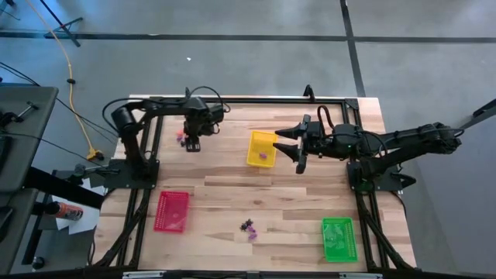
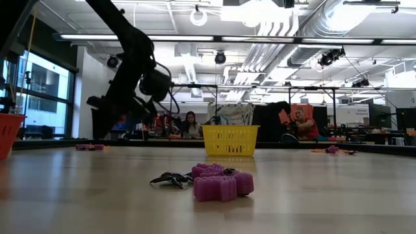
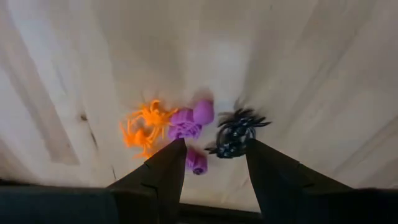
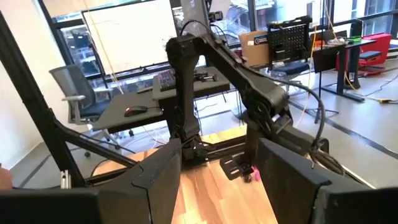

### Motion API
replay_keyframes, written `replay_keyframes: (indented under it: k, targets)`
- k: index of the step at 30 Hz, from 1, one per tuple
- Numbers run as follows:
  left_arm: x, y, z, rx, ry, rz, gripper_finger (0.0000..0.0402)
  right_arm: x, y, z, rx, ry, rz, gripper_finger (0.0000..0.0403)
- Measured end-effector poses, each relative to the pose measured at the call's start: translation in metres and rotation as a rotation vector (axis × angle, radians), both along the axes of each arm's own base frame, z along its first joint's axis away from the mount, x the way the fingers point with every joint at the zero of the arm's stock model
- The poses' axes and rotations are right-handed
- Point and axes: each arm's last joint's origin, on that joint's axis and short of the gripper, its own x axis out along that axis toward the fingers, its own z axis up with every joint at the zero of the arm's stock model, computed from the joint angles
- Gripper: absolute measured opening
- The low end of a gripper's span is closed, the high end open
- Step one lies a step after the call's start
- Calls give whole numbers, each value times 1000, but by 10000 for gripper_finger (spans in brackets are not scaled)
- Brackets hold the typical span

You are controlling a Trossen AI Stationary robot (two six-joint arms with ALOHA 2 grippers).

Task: Sort Halloween decoration
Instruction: Put the skeleton toy into the yellow bin

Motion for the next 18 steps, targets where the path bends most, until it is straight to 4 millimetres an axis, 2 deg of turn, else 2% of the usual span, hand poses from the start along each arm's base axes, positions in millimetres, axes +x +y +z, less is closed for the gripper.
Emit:
replay_keyframes:
  k: [7,13,18]
  targets:
    - [-4,12,-12,-33,14,-33,160,0,0,0,1,0,0,204]
    - [-5,24,-14,7,-39,-2,160,0,0,0,1,0,0,204]
    - [-6,26,-14,10,-43,5,160,0,0,0,1,0,0,204]
